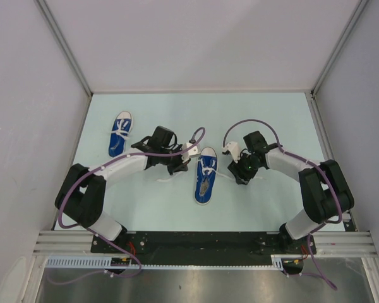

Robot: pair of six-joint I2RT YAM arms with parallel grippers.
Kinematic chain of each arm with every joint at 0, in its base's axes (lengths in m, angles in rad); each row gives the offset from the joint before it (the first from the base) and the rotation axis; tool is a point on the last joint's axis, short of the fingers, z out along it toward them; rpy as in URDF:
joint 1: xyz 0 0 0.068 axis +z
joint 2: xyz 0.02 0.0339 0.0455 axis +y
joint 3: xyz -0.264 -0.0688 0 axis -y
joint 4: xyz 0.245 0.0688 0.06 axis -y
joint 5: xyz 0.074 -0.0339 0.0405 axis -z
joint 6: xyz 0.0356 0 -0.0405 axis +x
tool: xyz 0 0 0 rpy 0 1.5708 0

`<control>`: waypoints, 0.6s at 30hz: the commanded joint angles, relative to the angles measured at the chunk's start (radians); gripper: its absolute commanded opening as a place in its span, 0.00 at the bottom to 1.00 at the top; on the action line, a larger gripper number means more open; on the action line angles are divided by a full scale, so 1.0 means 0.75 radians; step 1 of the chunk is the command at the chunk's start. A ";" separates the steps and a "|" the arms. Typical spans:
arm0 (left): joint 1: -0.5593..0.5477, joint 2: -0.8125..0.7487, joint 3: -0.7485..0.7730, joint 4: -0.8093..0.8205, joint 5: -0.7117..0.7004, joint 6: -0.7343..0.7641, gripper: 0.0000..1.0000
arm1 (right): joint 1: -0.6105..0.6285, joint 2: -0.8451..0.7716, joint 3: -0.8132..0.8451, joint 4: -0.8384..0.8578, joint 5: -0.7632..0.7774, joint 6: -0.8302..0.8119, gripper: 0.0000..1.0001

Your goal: Tie the shoes

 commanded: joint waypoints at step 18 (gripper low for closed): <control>0.000 -0.070 -0.078 0.234 0.116 -0.142 0.00 | -0.005 0.027 -0.011 -0.004 0.014 -0.040 0.00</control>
